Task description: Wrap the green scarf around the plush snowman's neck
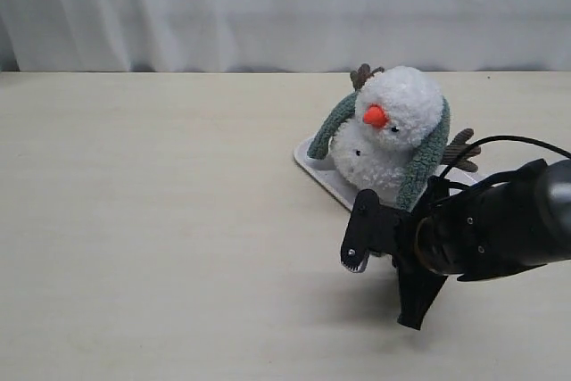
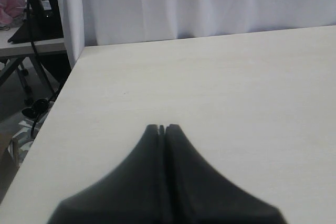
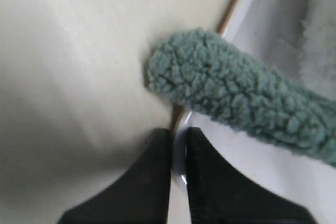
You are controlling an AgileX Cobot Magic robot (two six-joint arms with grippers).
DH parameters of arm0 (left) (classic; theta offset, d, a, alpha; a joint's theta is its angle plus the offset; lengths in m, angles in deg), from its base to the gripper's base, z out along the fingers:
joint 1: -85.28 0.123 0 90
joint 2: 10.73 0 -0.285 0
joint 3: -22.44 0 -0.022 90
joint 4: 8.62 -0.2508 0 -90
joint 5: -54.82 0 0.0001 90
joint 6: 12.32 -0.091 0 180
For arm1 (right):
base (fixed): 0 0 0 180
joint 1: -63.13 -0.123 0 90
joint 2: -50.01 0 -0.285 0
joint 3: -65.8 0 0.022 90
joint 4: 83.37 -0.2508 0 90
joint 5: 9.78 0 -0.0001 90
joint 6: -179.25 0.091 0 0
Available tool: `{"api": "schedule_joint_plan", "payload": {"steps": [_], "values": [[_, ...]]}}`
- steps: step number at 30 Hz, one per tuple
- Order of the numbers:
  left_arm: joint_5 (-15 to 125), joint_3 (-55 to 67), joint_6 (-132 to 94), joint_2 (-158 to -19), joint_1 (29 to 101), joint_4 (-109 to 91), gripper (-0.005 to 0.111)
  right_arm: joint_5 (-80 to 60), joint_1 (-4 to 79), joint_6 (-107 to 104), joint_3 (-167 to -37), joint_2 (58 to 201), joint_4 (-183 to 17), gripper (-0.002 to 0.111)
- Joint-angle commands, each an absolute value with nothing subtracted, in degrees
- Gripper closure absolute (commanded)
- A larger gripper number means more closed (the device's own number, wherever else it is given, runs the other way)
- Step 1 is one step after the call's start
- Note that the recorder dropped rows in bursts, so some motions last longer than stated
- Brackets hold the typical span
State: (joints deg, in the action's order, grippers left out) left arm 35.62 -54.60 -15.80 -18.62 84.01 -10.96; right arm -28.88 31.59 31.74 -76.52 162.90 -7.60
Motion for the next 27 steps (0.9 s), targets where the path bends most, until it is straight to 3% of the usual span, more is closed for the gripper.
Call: {"api": "schedule_joint_plan", "payload": {"steps": [1,13,27], "values": [[36.34,-54.77,-15.95,-18.51,84.24,-10.94,0.107,-24.65,31.68,25.82,-75.48,164.32,-7.27,0.104],[36.34,-54.77,-15.95,-18.51,84.24,-10.94,0.107,-24.65,31.68,25.82,-75.48,164.32,10.01,0.104],[36.34,-54.77,-15.95,-18.51,84.24,-10.94,0.107,-27.51,31.68,25.82,-75.48,164.32,16.58,0.104]]}}
